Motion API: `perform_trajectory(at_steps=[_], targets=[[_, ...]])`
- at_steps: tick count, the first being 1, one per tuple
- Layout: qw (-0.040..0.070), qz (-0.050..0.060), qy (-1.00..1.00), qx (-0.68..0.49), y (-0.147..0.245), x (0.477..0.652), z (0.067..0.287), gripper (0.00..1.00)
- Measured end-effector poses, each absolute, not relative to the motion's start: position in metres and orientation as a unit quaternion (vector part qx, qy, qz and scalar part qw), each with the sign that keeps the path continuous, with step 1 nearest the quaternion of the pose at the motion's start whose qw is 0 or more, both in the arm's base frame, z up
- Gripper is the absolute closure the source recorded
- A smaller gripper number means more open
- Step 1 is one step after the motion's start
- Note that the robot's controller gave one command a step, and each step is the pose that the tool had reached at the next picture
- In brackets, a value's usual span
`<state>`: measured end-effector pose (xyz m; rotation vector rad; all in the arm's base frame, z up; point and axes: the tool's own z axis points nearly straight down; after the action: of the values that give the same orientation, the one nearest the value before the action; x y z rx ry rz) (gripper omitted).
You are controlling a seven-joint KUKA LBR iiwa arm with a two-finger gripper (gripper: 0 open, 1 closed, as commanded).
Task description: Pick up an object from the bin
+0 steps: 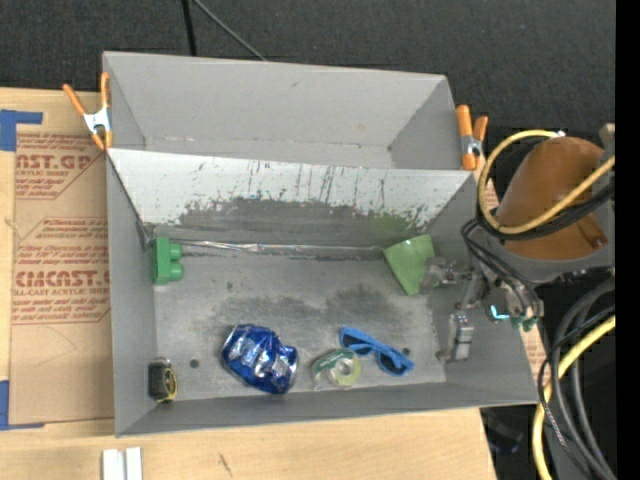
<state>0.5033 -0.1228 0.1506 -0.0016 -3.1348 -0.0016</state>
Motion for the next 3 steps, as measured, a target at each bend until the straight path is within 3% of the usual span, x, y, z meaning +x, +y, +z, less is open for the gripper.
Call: perform_trajectory(at_steps=[1, 2, 3], targets=[[0.002, -0.002, -0.983, 0.184, -0.077, 0.506, 0.069, 0.0], [-0.001, -0.003, -0.976, 0.216, 0.028, 0.521, 0.07, 0.0], [-0.004, 0.0, -0.98, 0.198, 0.04, 0.491, 0.071, 0.0]])
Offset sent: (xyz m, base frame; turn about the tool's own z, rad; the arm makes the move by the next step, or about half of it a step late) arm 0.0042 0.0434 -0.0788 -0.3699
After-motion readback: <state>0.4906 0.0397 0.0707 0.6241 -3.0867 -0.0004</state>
